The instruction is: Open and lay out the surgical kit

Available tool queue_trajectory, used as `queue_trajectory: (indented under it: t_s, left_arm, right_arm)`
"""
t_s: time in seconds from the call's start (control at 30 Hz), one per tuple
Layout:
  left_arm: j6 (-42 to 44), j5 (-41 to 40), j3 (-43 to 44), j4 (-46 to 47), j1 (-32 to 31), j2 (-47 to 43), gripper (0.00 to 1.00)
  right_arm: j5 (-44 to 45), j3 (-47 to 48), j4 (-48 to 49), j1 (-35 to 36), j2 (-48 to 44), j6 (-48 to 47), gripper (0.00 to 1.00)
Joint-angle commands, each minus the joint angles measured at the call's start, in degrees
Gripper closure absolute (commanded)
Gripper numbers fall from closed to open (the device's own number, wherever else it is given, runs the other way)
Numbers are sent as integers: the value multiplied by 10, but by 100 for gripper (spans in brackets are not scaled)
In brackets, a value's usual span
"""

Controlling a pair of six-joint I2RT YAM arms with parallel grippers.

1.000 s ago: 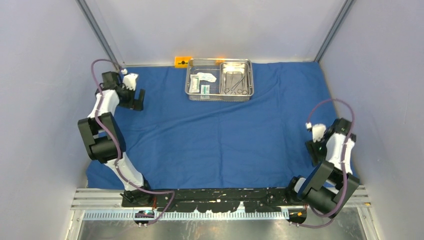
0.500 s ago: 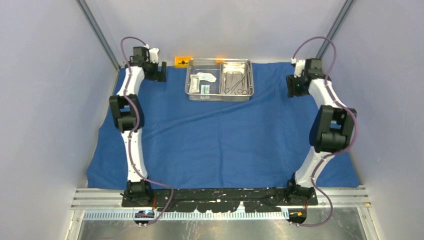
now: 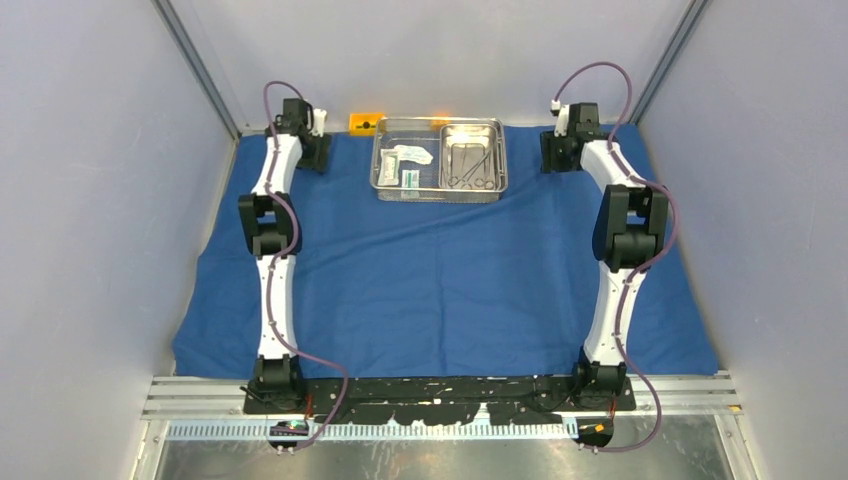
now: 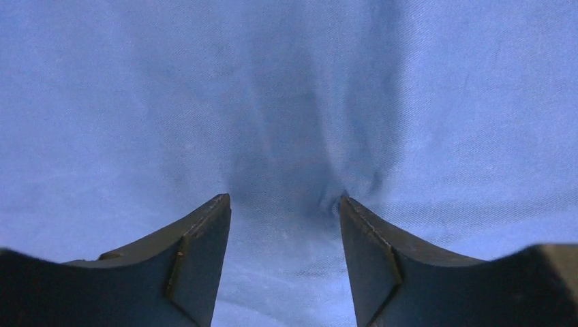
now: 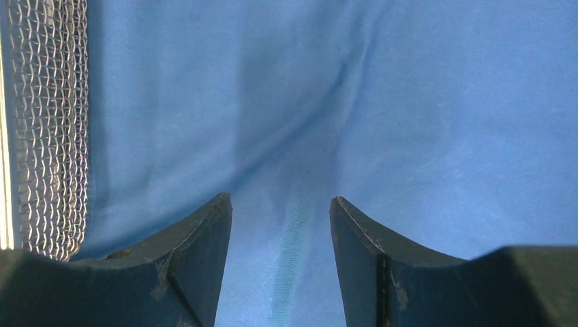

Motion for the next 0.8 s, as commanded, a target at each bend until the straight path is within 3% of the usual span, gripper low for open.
queue_trajectory:
  t_s: [0.0, 0.13, 0.2, 0.4, 0.67, 0.77]
  left_arm:
    - [23, -37, 35, -72, 3, 38, 45]
    - [13, -64, 61, -95, 4, 57, 86]
    - [4, -77, 70, -105, 6, 64, 100]
    - [-36, -59, 92, -146, 36, 77, 100]
    - [-138, 79, 83, -173, 144, 78, 100]
    - [-122, 55, 57, -163, 154, 66, 100]
  right_arm:
    - [2, 11, 20, -5, -14, 8, 41]
    - [5, -10, 31, -5, -33, 1, 41]
    - [7, -17, 33, -5, -39, -6, 41]
    - [23, -26, 30, -5, -47, -23, 41]
    - [29, -84, 5, -10, -95, -71, 41]
    - [6, -114, -43, -18, -117, -94, 38]
